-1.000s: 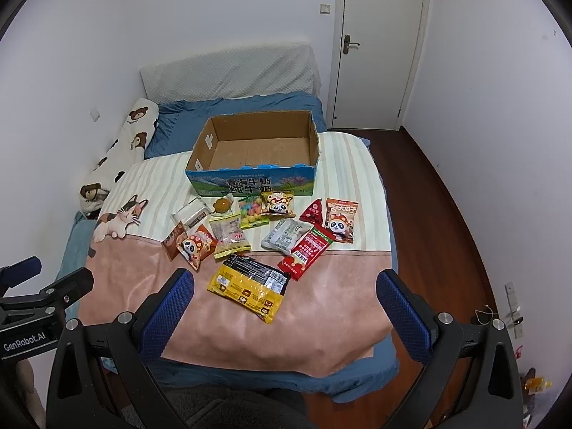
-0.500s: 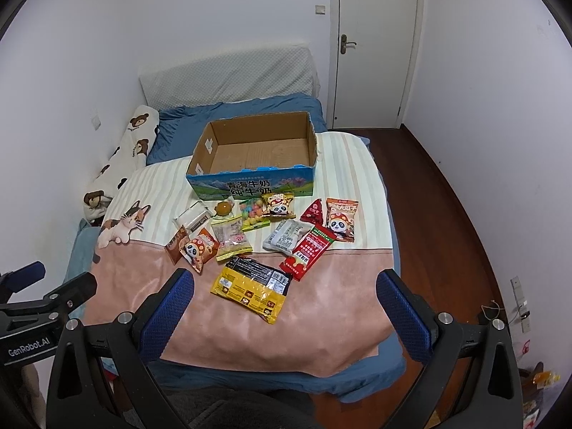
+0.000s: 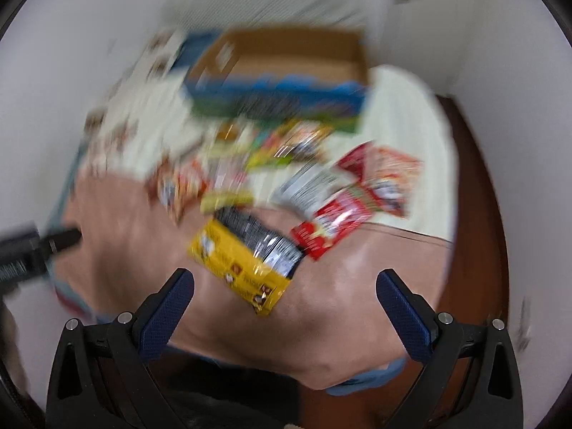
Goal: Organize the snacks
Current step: 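Grasp the orange panda bag with left tool while right grasps yellow-black bag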
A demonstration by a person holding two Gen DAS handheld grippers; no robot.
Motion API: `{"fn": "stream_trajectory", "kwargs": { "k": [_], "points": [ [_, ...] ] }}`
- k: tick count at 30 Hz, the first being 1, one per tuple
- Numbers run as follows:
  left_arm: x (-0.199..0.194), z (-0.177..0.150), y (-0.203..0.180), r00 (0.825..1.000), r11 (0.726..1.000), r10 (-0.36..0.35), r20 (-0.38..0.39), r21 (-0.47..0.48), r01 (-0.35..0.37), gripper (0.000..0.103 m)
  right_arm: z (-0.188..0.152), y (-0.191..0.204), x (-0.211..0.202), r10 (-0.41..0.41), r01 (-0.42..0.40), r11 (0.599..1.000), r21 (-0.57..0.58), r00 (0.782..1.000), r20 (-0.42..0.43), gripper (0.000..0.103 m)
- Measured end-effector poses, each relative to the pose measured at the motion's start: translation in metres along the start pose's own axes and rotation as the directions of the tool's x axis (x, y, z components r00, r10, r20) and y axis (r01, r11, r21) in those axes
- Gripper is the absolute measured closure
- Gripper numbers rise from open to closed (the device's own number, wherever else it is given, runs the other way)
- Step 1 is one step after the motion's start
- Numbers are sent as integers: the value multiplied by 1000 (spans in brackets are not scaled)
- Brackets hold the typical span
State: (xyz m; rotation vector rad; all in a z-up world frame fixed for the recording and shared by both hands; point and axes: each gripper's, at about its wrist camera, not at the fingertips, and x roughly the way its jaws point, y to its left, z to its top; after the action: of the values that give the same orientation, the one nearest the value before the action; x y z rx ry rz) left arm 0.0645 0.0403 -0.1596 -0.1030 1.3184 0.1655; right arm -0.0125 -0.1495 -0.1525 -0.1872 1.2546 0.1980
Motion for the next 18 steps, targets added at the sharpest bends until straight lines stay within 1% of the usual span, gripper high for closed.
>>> {"fn": "stream_trajectory", "kwargs": {
  "k": [1,3,5,7,9,10,12,13,15,16,17,18],
  "points": [
    [17,0,2,999,1000,19,-31,-9,-19,0,6,8,23,12,-15,998,-64,999,-41,0],
    [45,-2,6,996,998,54,-75,-29,-56,0,14,22,63,31,-45,986,-159,995,-92,0],
    [67,-5,10,990,995,85,-116,-41,-90,0,25,39,105,44,-83,959,-271,988,-147,0],
    [83,-7,12,983,991,112,-146,-57,-121,0,31,53,137,26,-94,931,-351,980,-196,0],
    [97,-11,16,977,987,132,-169,-72,-146,0,32,69,171,19,-136,894,-426,963,-267,0],
    [102,-12,17,975,985,139,-174,-75,-154,0,32,74,181,11,-142,883,-447,959,-282,0],
    [110,-12,17,971,984,154,-182,-61,-167,0,30,85,200,-44,-117,845,-522,957,-286,0],
    [112,-12,16,970,983,164,-181,-49,-176,0,30,89,207,-48,-126,836,-534,953,-299,0],
    [112,-7,15,971,984,172,-163,-26,-179,0,32,91,219,-73,-113,838,-535,946,-315,0],
    [111,-6,14,972,983,178,-155,-13,-182,0,35,90,223,-77,-108,847,-520,944,-321,0],
    [109,-3,13,972,982,187,-143,6,-188,0,37,89,229,-65,-111,865,-489,942,-330,0],
    [109,2,12,973,982,190,-128,23,-188,0,42,83,233,-44,-117,893,-435,938,-343,2]
  ]
}}
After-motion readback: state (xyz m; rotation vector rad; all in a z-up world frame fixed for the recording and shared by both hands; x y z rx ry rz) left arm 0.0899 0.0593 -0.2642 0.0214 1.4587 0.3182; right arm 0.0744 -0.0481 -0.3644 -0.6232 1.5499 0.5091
